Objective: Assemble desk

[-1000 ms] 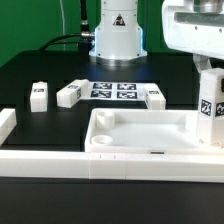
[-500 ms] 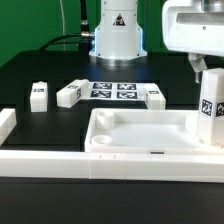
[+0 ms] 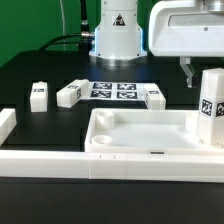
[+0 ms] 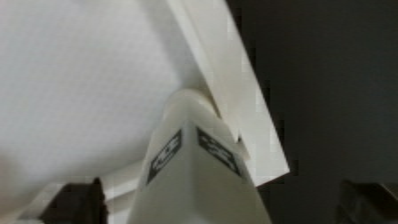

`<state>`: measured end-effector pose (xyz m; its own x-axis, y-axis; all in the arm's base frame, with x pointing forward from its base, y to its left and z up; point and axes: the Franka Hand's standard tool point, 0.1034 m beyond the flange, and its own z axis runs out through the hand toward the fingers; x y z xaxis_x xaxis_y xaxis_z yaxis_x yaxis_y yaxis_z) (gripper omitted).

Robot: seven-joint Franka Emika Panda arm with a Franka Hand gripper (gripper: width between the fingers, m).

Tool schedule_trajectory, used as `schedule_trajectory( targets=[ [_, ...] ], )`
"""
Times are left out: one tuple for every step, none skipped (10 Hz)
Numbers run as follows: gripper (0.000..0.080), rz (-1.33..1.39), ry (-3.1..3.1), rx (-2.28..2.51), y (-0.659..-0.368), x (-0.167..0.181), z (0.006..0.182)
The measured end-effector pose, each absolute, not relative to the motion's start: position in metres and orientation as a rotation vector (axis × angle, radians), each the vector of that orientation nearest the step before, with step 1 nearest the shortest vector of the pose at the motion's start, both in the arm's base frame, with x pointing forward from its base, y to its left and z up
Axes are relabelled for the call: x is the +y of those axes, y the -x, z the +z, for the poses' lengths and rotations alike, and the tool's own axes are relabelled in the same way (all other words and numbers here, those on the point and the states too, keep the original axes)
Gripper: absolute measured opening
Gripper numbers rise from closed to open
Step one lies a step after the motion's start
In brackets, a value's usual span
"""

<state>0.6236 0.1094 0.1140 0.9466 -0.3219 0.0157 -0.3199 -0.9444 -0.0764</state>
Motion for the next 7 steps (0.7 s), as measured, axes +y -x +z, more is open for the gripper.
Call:
schedule_trajectory(
  targets=[
    [0.0648, -0.061, 3.072, 0.293, -0.6252, 0.1076, 0.1151],
    [0.0648, -0.073, 3.102, 0.107, -0.6259, 0.1064, 0.1155],
    [0.0648, -0.077, 3.109, -0.052, -0.6261, 0.1058, 0.1154],
    [0.0648, -0.079, 3.105, -0.188, -0.6261, 0.1054, 0.1150],
    [0.0648, -0.080, 3.101, -0.264, -0.6260, 0.1058, 0.1150],
    [0.0648, -0.086, 3.086, -0.470, -0.6263, 0.1063, 0.1150],
    [0.0648, -0.087, 3.074, -0.553, -0.6263, 0.1064, 0.1145]
  ],
)
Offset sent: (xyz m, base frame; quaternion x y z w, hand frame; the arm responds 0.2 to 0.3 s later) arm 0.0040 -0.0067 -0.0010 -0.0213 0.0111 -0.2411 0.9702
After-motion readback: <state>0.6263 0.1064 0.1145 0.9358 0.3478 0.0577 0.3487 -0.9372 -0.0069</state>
